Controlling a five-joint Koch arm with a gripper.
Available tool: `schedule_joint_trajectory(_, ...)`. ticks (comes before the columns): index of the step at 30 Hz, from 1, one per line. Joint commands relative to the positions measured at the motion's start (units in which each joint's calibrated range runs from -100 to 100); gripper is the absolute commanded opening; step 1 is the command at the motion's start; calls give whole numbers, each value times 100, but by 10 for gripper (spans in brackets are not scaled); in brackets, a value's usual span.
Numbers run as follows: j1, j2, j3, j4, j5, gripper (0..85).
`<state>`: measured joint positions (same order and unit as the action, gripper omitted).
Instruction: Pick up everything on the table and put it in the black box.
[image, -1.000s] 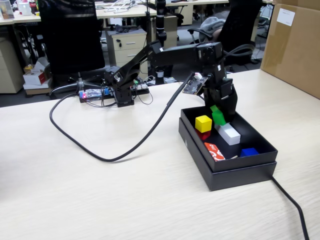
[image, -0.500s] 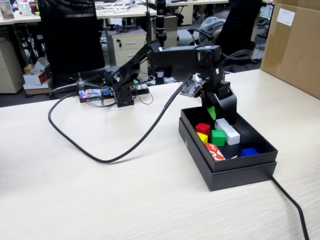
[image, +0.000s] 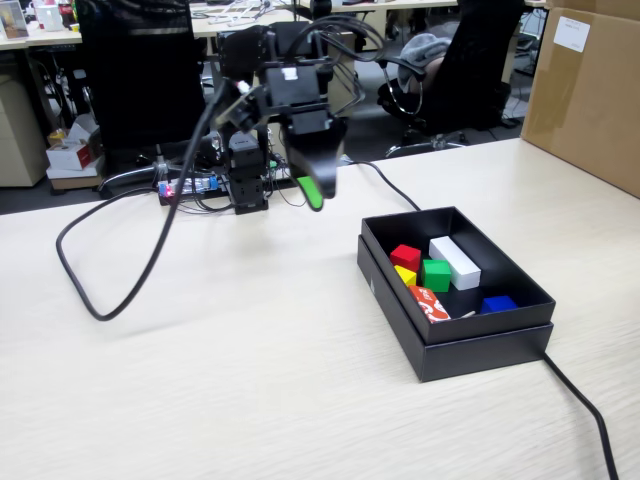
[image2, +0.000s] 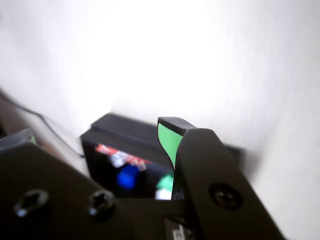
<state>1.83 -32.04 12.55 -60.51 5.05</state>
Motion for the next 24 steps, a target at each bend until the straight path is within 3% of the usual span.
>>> schedule_joint_trajectory(1, -171, -1300, -1518, 1269, -230, 493)
schedule_joint_trajectory(5, -254, -3365, -5018, 3222, -484, 488)
schedule_joint_trajectory(10, -215, -4570, -7130, 4474, -523, 484)
schedule_joint_trajectory(24, -200, -5626, -10194, 6859, -571, 483)
